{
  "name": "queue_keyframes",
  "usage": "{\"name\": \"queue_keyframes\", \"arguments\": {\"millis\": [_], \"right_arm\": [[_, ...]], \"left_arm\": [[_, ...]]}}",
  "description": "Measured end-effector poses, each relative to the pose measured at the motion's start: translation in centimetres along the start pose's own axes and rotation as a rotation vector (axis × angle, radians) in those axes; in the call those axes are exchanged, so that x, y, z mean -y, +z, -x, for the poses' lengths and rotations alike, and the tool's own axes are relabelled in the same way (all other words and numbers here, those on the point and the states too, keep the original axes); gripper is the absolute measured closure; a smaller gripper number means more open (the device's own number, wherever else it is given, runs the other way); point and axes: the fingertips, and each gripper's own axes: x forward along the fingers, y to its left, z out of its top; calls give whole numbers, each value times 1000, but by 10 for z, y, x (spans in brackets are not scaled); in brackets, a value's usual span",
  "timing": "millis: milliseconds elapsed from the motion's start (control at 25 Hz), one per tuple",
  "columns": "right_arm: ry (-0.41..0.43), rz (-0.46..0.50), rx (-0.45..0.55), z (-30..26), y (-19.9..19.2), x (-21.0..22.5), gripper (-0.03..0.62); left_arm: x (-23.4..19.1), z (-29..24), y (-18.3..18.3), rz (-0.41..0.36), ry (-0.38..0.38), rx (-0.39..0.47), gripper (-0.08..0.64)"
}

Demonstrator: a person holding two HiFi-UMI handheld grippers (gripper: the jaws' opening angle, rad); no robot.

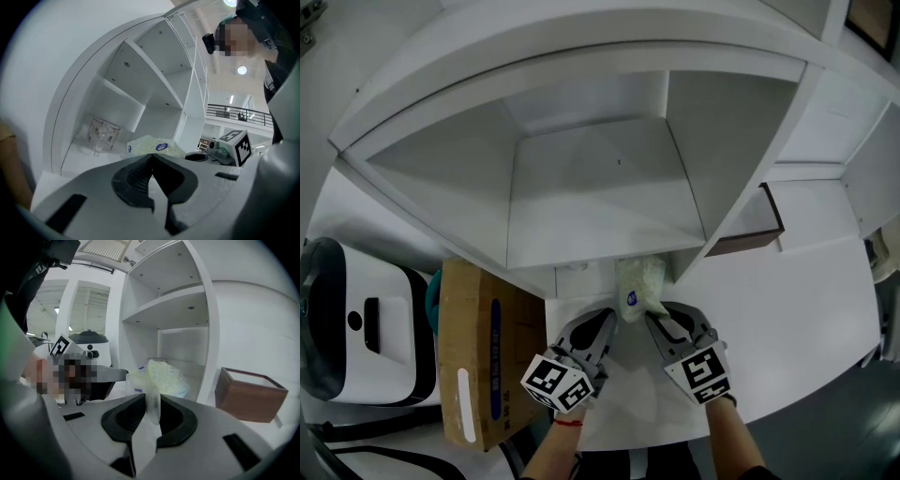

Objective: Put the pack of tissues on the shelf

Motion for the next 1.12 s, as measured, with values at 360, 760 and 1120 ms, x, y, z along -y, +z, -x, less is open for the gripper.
{"name": "queue_keyframes", "arguments": {"millis": [360, 760, 1120], "right_arm": [[-42, -14, -45, -23, -1, 16, 522], [-103, -3, -85, -41, 2, 30, 522], [-133, -18, -111, -54, 0, 35, 522]], "left_arm": [[-9, -6, 3, 4, 18, 24, 555], [-11, -6, 3, 38, 18, 48, 555], [-8, -2, 8, 49, 6, 63, 555]]}}
